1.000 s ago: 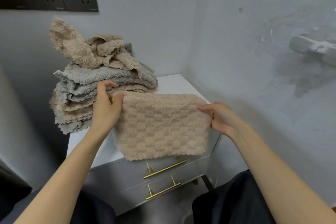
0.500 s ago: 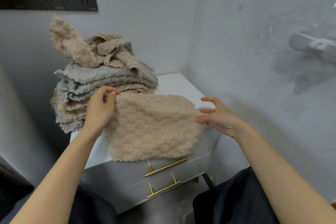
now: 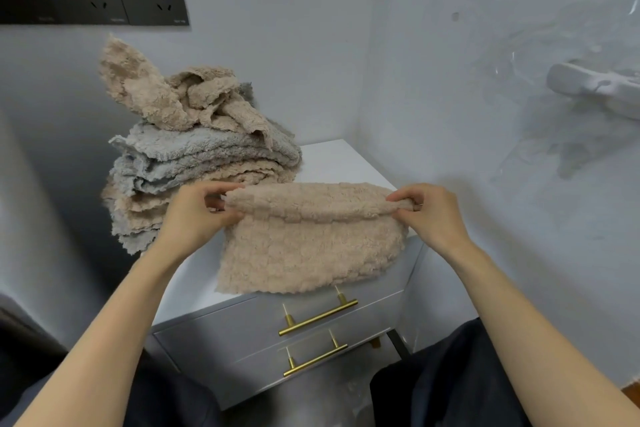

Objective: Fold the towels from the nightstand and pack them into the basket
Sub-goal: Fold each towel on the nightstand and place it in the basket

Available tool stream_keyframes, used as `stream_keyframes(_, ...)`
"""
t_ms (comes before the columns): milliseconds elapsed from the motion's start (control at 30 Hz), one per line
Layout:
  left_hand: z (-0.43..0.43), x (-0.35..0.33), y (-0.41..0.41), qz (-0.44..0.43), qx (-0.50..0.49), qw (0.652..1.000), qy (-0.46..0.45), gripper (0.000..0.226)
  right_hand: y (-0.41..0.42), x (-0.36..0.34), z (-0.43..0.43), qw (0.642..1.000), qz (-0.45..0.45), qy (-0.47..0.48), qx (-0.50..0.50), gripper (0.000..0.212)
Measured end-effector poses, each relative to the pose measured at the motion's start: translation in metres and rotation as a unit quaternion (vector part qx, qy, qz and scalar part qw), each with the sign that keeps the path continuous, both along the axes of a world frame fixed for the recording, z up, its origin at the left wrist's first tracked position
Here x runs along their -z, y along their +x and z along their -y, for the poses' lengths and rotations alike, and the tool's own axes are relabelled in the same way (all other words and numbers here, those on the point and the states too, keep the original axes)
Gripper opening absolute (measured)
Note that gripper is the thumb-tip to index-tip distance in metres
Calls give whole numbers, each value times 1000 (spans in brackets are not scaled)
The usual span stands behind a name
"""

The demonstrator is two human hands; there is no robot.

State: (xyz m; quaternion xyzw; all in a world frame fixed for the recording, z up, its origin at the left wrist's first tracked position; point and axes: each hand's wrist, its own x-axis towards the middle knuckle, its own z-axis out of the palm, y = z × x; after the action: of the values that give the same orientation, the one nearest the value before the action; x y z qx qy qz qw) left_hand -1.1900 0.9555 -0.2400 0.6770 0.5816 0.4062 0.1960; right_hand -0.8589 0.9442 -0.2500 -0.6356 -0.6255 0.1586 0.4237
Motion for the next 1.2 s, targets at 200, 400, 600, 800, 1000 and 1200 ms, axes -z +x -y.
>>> stream_keyframes(200, 3, -2, 0, 24, -47, 998, 42, 24, 4, 1, -2, 994, 95, 61, -4, 19)
stream_keyframes(400, -2, -5, 3, 159, 41, 986, -8, 6, -3, -11, -6, 980, -192, 56, 14, 7)
stream_keyframes(600, -10, -2, 21, 295, 53, 948, -110, 16, -6, -9, -13, 965, -252, 63, 36, 8)
stream_keyframes(800, -21, 22, 34, 46, -37, 995, -79, 22, 5, 8, -36, 991, -70, -27, 111, 23)
stream_keyframes(1000, -33, 42, 41, -180, -56, 982, -28, 23, 5, 23, -56, 990, -36, -71, 112, 20)
stream_keyframes(1200, -42, 42, 42, -143, -59, 986, -60, 40, 13, 21, -63, 989, -70, -87, 92, 35)
